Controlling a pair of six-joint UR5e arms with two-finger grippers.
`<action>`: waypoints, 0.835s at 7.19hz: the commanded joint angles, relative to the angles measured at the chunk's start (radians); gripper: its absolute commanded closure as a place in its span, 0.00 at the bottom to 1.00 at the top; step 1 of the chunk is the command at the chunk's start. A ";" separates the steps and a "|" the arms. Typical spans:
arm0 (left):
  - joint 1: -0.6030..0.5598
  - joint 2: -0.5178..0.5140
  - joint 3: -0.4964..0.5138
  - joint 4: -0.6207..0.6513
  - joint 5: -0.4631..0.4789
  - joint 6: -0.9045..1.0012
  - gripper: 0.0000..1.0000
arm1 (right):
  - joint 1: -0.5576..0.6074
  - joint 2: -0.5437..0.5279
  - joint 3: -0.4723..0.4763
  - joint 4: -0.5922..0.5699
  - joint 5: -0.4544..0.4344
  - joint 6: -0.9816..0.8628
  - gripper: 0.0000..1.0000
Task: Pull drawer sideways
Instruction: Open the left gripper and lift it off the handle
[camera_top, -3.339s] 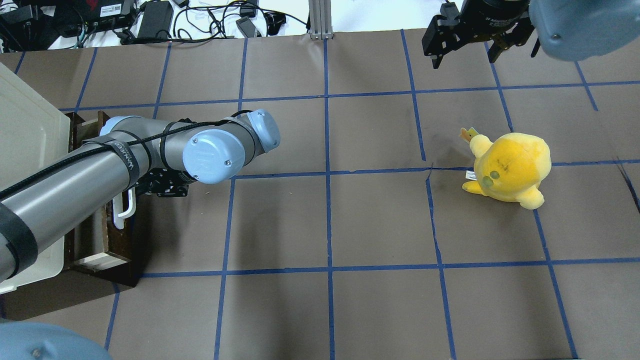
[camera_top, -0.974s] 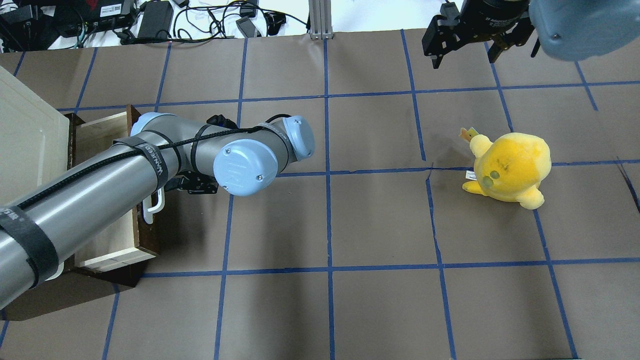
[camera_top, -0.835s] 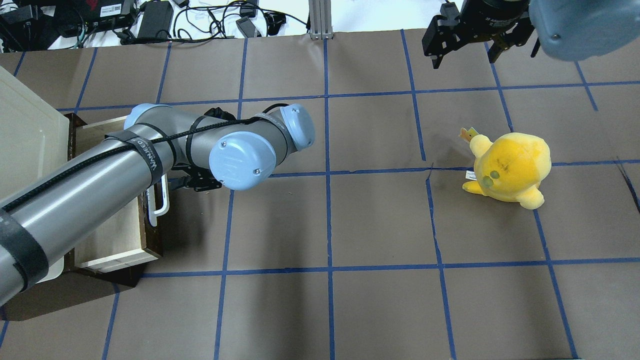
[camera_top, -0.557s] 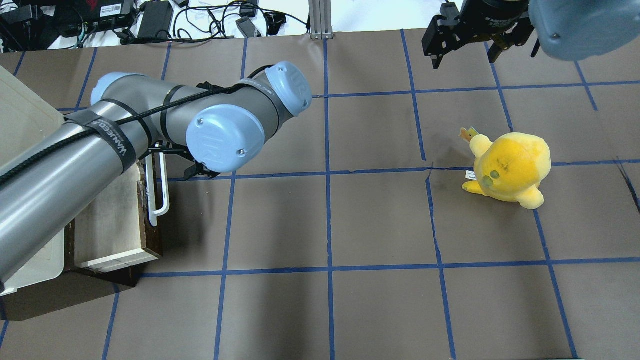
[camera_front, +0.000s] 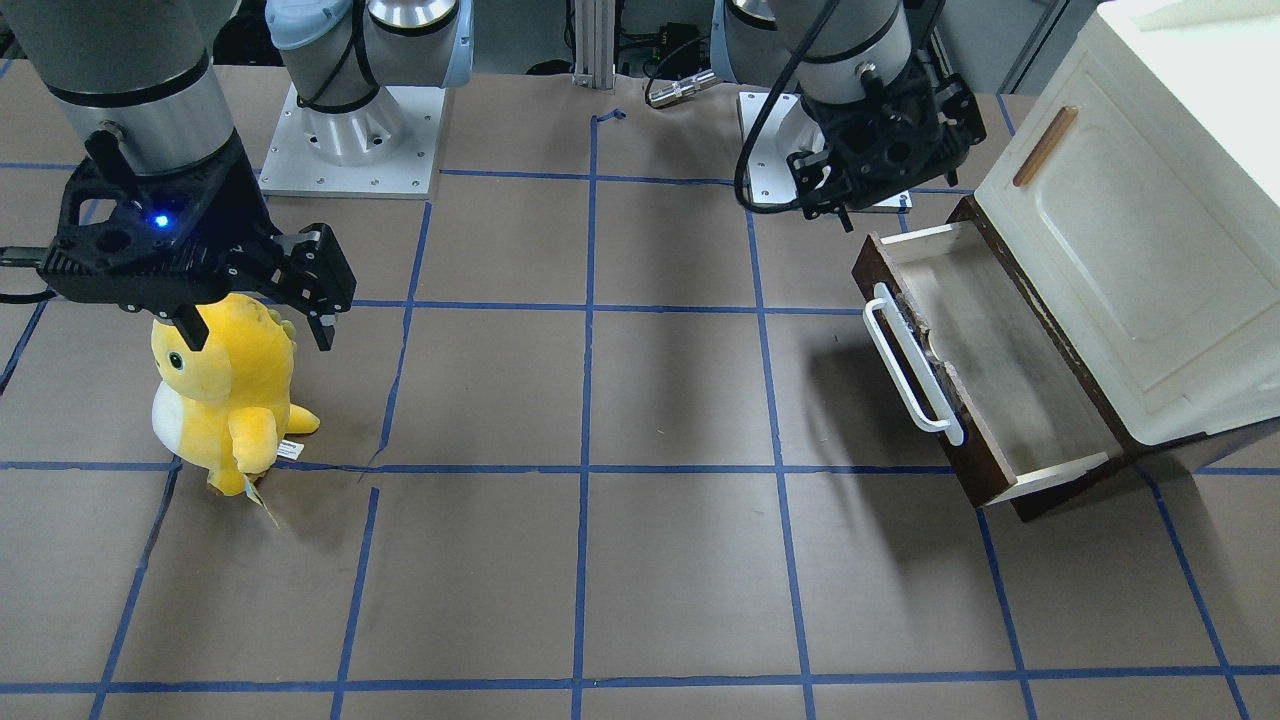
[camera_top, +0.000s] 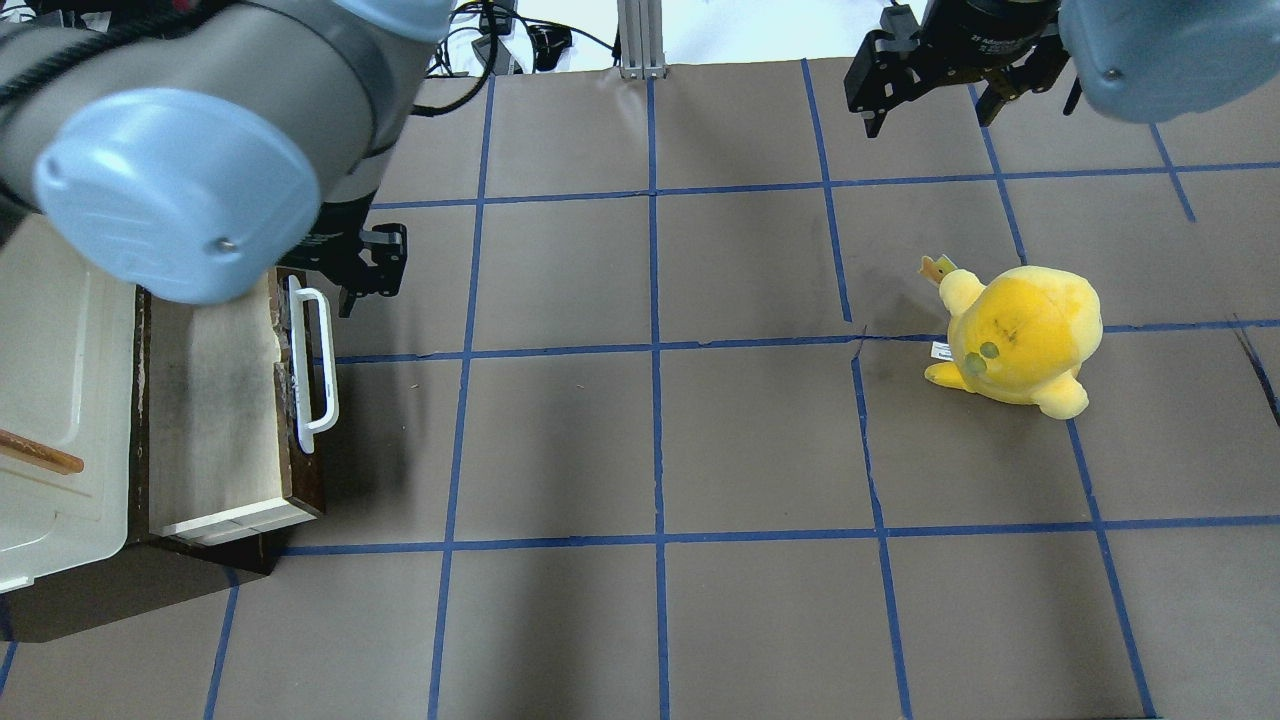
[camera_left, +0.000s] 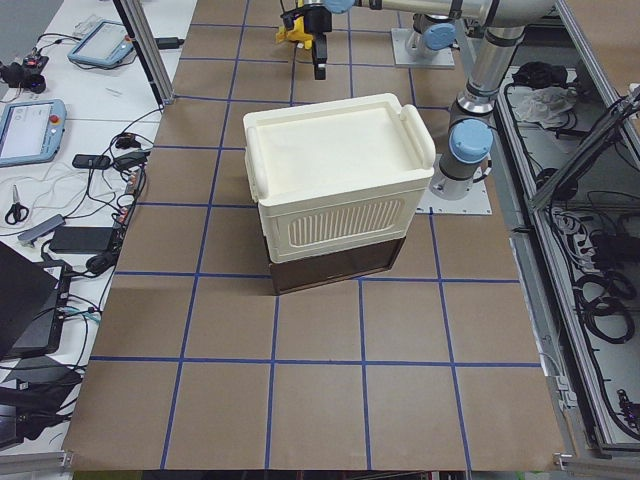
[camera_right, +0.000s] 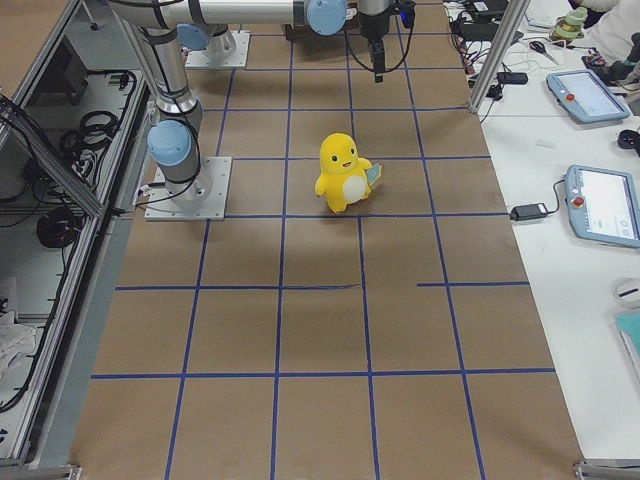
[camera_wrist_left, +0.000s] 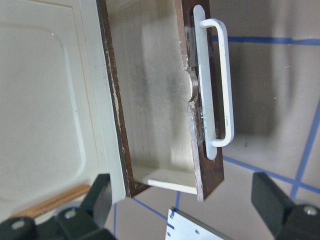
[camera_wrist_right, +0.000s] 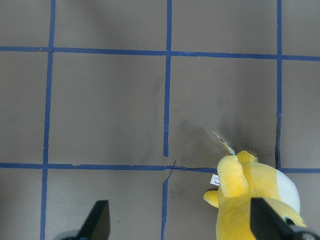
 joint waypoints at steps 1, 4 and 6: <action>0.089 0.077 0.024 -0.032 -0.212 0.026 0.00 | 0.000 0.000 0.000 0.000 0.001 0.000 0.00; 0.223 0.102 0.053 -0.029 -0.325 0.090 0.00 | 0.000 0.000 0.000 0.000 -0.001 0.000 0.00; 0.235 0.085 0.053 -0.020 -0.339 0.191 0.00 | 0.000 0.000 0.000 0.000 -0.001 0.000 0.00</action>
